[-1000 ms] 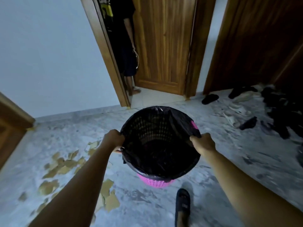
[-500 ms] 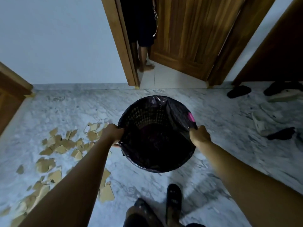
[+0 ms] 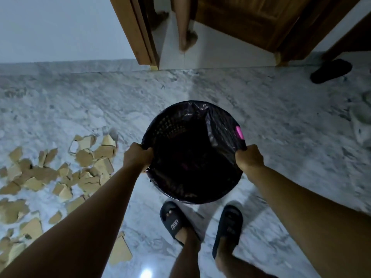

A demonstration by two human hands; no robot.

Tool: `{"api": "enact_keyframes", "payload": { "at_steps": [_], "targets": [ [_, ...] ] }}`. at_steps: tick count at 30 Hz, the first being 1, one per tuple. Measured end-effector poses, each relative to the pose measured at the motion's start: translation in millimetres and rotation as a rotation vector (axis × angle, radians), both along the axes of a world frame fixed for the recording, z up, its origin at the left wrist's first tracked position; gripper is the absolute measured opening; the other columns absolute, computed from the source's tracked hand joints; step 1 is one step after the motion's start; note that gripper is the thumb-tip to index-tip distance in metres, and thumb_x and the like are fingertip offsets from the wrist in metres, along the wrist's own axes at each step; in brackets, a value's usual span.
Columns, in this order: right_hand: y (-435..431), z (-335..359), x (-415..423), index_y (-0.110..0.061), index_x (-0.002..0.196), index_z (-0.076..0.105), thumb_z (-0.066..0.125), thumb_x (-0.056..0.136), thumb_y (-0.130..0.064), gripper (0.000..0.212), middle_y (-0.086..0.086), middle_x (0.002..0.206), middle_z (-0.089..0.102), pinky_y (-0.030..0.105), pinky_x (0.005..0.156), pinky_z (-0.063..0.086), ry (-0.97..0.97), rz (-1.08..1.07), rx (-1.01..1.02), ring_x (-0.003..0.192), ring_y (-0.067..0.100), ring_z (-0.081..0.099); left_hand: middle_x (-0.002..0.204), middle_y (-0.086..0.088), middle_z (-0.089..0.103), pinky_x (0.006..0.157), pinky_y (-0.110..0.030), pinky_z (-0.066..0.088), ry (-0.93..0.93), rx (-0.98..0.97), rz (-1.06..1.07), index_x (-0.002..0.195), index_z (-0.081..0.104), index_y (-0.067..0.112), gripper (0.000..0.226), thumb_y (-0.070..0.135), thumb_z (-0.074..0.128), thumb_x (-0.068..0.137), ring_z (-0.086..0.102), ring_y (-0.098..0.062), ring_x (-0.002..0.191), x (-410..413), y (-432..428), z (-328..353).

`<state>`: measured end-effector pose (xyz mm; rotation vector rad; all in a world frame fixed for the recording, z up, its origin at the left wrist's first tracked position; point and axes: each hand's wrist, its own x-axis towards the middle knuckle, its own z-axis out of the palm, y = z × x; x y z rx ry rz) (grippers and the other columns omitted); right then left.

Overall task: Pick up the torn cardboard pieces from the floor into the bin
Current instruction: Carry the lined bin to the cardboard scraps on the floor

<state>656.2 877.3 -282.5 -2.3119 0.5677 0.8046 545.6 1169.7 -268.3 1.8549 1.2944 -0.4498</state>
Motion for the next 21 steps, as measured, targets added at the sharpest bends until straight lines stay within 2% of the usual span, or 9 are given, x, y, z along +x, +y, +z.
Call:
{"api": "enact_keyframes", "payload": {
  "at_steps": [3, 7, 9, 12, 15, 17, 19, 21],
  "targets": [
    [11.1, -62.7, 19.1, 0.003, 0.131, 0.049, 0.049, 0.097, -0.015, 0.039, 0.024, 0.11, 0.061, 0.028, 0.054, 0.041, 0.031, -0.035, -0.007, 0.07, 0.028, 0.055, 0.095, -0.015, 0.067, 0.074, -0.046, 0.062, 0.032, -0.008, 0.0, 0.104, 0.062, 0.011, 0.054, 0.045, 0.053, 0.063, 0.067, -0.033, 0.089, 19.9, 7.4, -69.6],
    [17.9, -128.0, 30.2, 0.003, 0.138, 0.039, 0.051, 0.097, -0.015, 0.046, 0.026, 0.125, 0.056, 0.035, 0.074, 0.043, 0.071, -0.049, -0.024, 0.105, 0.042, 0.059, 0.092, -0.015, 0.068, 0.076, -0.047, 0.061, 0.053, -0.031, 0.014, 0.101, 0.065, 0.01, 0.049, 0.039, 0.05, 0.064, 0.067, -0.034, 0.088, 35.8, 4.3, -138.0],
    [19.9, -150.9, 27.6, 0.003, 0.137, 0.039, 0.052, 0.096, -0.016, 0.047, 0.024, 0.122, 0.056, 0.036, 0.074, 0.044, 0.085, -0.045, -0.031, 0.105, 0.041, 0.059, 0.098, -0.015, 0.068, 0.08, -0.046, 0.061, 0.056, -0.04, 0.036, 0.107, 0.063, 0.01, 0.053, 0.04, 0.05, 0.065, 0.067, -0.034, 0.091, 36.3, 0.3, -159.4],
    [22.9, -173.1, 22.9, 0.0, 0.133, 0.039, 0.058, 0.095, -0.021, 0.047, 0.019, 0.11, 0.054, 0.038, 0.072, 0.046, 0.086, -0.029, -0.017, 0.092, 0.035, 0.056, 0.114, -0.014, 0.063, 0.083, -0.036, 0.054, 0.059, -0.044, 0.045, 0.125, 0.054, 0.009, 0.053, 0.036, 0.054, 0.079, 0.061, -0.029, 0.097, 35.7, -9.8, -168.9],
    [28.5, -178.7, 18.2, -0.003, 0.135, 0.035, 0.062, 0.095, -0.026, 0.053, 0.019, 0.118, 0.053, 0.038, 0.073, 0.045, 0.07, -0.011, -0.018, 0.093, 0.033, 0.055, 0.125, -0.017, 0.057, 0.08, -0.033, 0.043, 0.071, -0.026, 0.043, 0.135, 0.043, 0.008, 0.05, 0.027, 0.055, 0.09, 0.055, -0.03, 0.102, 36.0, -12.2, -180.1],
    [31.1, -176.9, 13.9, -0.005, 0.14, 0.033, 0.061, 0.094, -0.027, 0.059, 0.02, 0.128, 0.049, 0.044, 0.083, 0.049, 0.033, 0.038, -0.053, 0.106, 0.039, 0.054, 0.126, -0.018, 0.057, 0.079, -0.033, 0.043, 0.068, -0.03, 0.03, 0.136, 0.042, 0.007, 0.051, 0.026, 0.054, 0.091, 0.053, -0.029, 0.098, 36.1, -13.4, -179.6],
    [36.0, -167.9, 11.1, -0.009, 0.147, 0.028, 0.06, 0.093, -0.027, 0.065, 0.019, 0.14, 0.041, 0.056, 0.098, 0.045, -0.027, 0.133, -0.138, 0.123, 0.044, 0.046, 0.126, -0.016, 0.057, 0.08, -0.033, 0.044, 0.063, -0.028, 0.004, 0.14, 0.04, 0.009, 0.054, 0.026, 0.055, 0.091, 0.052, -0.026, 0.096, 36.9, -13.2, -173.5],
    [43.7, -155.1, 11.0, -0.013, 0.153, 0.022, 0.06, 0.092, -0.024, 0.072, 0.016, 0.15, 0.032, 0.058, 0.102, 0.038, -0.109, 0.243, -0.202, 0.133, 0.042, 0.037, 0.13, -0.016, 0.057, 0.09, -0.038, 0.05, 0.04, -0.009, -0.029, 0.144, 0.036, 0.012, 0.06, 0.027, 0.055, 0.09, 0.057, -0.03, 0.106, 39.0, -12.6, -164.8]
  ]
}}
